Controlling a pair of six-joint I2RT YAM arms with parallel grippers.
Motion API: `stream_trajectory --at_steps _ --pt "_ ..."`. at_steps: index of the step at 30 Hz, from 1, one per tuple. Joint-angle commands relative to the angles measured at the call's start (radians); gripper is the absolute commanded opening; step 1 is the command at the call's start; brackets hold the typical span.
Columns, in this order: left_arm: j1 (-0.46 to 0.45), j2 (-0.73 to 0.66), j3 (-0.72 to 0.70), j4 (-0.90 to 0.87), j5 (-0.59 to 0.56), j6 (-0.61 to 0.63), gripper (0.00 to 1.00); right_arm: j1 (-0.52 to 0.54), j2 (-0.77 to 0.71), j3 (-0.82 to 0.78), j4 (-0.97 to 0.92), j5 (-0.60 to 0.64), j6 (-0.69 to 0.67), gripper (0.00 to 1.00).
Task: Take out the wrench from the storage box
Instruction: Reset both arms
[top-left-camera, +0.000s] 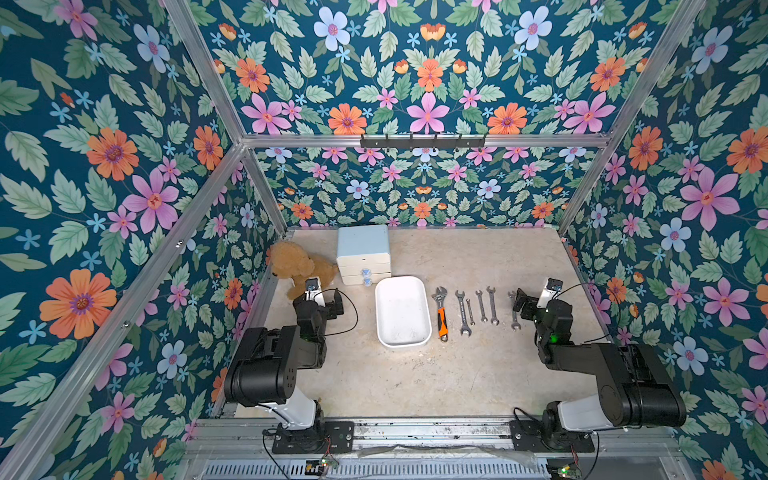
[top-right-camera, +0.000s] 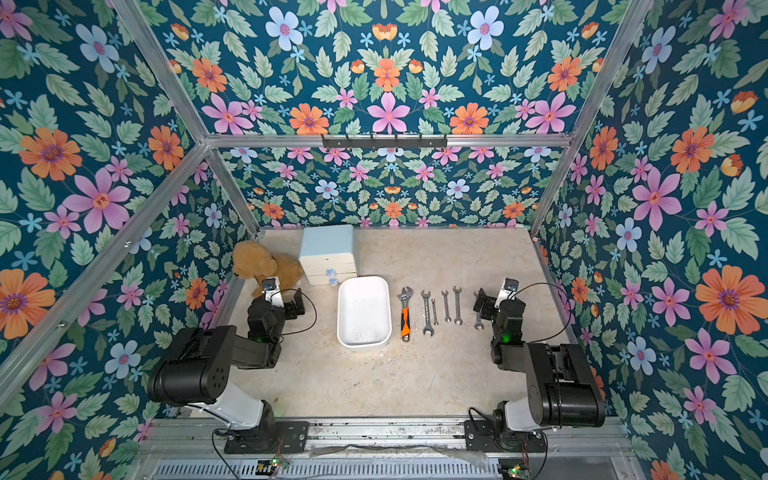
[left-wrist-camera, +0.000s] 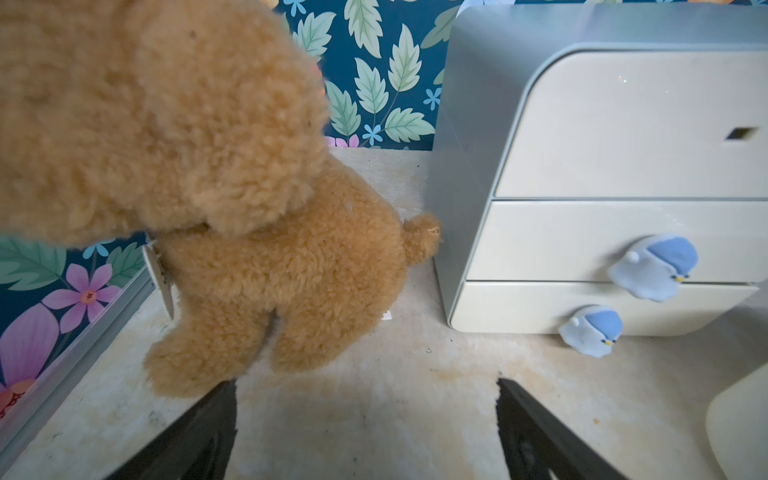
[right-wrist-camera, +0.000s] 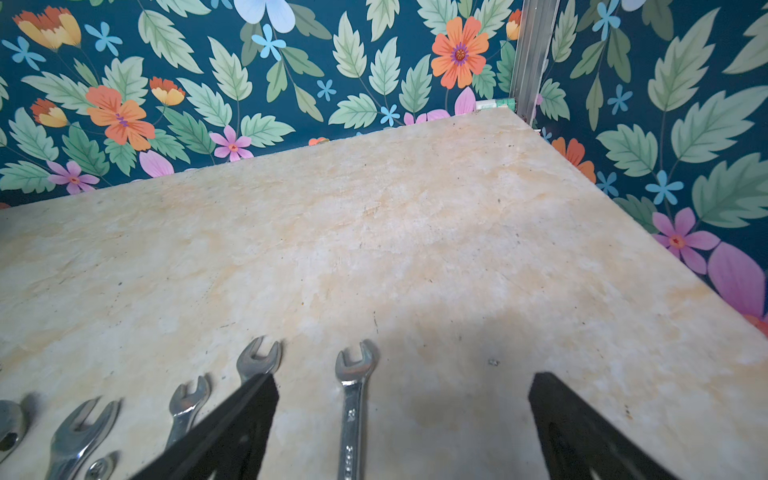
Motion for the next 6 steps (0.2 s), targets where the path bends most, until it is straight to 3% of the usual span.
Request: stream_trajectory --at_steps 1,6 --pt "0.001 -0.001 0.003 0.029 0.000 0.012 1.00 -0.014 0.002 0.012 -0.018 -0.044 0.006 0.99" --pt "0.001 -0.001 0.003 0.030 0.000 0.012 1.00 -0.016 0.001 -0.002 0.009 -0.041 0.003 0.99"
